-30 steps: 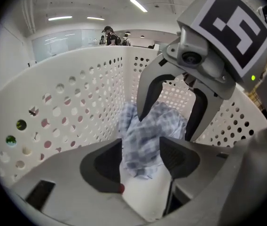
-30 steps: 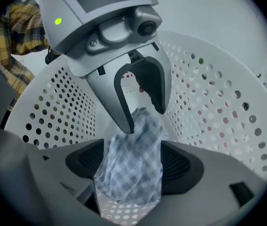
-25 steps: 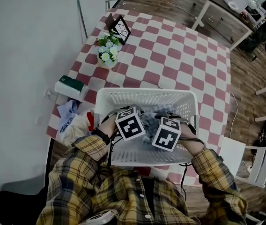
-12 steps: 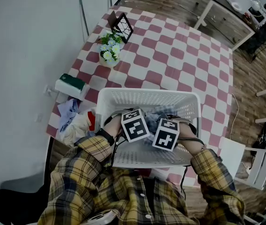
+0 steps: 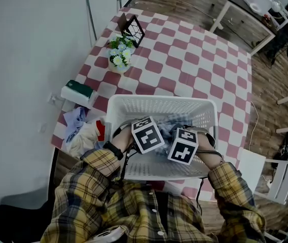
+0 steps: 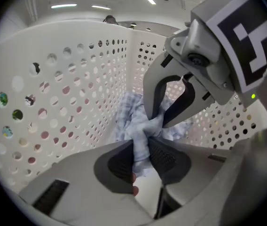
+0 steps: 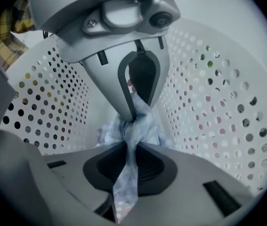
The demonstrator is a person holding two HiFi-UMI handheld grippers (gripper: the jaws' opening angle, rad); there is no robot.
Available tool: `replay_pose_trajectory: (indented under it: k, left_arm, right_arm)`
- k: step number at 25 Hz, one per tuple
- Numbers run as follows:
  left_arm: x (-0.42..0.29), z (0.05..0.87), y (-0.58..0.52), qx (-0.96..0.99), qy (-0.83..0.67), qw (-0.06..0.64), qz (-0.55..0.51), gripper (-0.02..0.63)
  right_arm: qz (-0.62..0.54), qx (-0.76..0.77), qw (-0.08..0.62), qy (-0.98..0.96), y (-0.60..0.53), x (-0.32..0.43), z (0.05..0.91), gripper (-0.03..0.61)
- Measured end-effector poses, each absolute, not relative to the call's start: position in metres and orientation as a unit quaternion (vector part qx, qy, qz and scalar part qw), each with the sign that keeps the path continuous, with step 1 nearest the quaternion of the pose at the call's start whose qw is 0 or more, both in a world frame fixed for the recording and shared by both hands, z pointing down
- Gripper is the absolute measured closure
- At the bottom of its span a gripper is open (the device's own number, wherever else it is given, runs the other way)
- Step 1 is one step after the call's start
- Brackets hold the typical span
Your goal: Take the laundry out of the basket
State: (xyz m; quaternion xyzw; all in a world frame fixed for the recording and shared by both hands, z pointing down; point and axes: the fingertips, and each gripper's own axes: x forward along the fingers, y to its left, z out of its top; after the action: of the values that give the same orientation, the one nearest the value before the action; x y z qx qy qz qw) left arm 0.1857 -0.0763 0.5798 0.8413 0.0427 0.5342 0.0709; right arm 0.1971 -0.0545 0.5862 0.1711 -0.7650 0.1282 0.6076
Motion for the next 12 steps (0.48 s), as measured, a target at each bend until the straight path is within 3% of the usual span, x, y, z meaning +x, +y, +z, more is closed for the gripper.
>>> replay_pose_trajectory:
  k: [12]
  left_arm:
    - [0.185, 0.522, -0.086, 0.868, -0.021, 0.076, 0.490, 0.486]
  right_arm:
    - [0.120, 0.253, 0.559, -0.780, -0.067, 0.200, 0.527, 0.500]
